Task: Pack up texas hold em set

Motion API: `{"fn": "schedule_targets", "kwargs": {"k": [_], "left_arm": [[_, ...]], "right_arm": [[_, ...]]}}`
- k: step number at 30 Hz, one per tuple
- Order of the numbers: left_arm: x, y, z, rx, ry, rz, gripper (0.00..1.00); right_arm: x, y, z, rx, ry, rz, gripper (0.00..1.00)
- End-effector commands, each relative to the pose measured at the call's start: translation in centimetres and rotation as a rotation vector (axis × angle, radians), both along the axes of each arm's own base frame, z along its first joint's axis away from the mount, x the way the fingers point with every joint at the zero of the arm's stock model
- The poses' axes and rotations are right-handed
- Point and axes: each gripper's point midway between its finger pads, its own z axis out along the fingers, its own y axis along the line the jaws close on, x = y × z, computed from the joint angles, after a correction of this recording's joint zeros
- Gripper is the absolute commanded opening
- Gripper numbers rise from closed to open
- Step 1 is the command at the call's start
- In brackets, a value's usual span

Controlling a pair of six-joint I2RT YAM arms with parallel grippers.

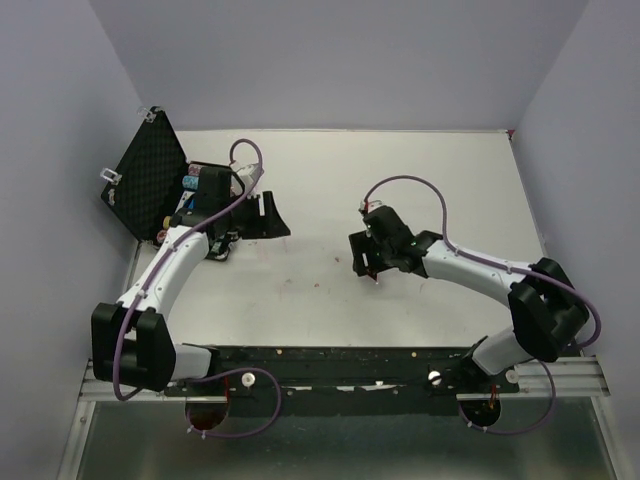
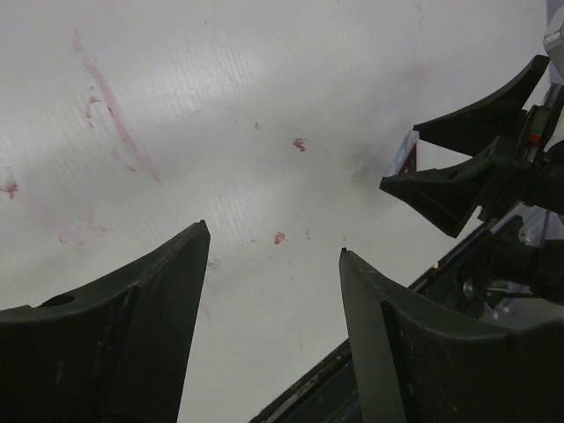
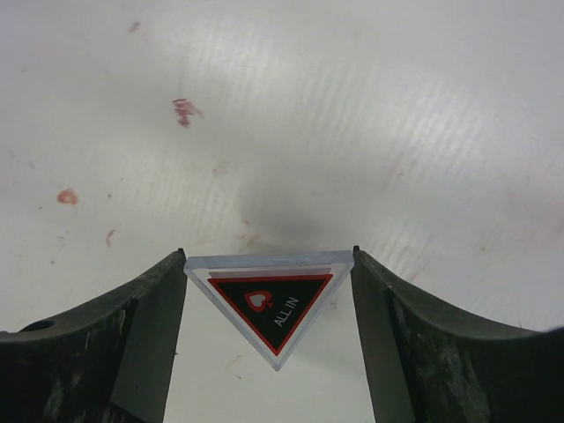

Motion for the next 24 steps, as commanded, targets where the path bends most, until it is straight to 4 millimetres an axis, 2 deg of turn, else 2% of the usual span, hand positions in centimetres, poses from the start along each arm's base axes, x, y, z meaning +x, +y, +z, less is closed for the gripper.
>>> {"fn": "schedule_targets", "kwargs": {"k": [1,5,9,13,17,24], "left_arm": [[-1.3,-3.1,0.5,-0.186,0.08,-0.116,0.72],[-1.9,-4.6,-0.6,-0.268,0.181,-0.175,0.72],[-2.7,-6.2,-1.8,-0.303,0.26,-0.226,0.71],[-4.3,-8.2,-2.5,-0.339,0.335,-0.316,0.71],[-5.3,-9.6,-2.4,-0.376,0.359,-0.378,0.7],[-6.7,-11.0,-2.8,-0.381,0.387,-0.441,0.7]], "right_arm": [[-0.9,3.8,2.5,0.046,-0.102,0.204,0.54],[-3.0,7.4,4.9,0.079,-0.209,0.367,0.54],[-4.2,9.6,7.5,0.142,-0.299,0.459,0.55],[-4.5,10.4,9.1,0.166,-0.349,0.493,0.54],[-4.6,10.6,9.2,0.153,-0.35,0.505,0.54],[-4.9,10.5,9.0,0.144,-0.347,0.509,0.53]]}}
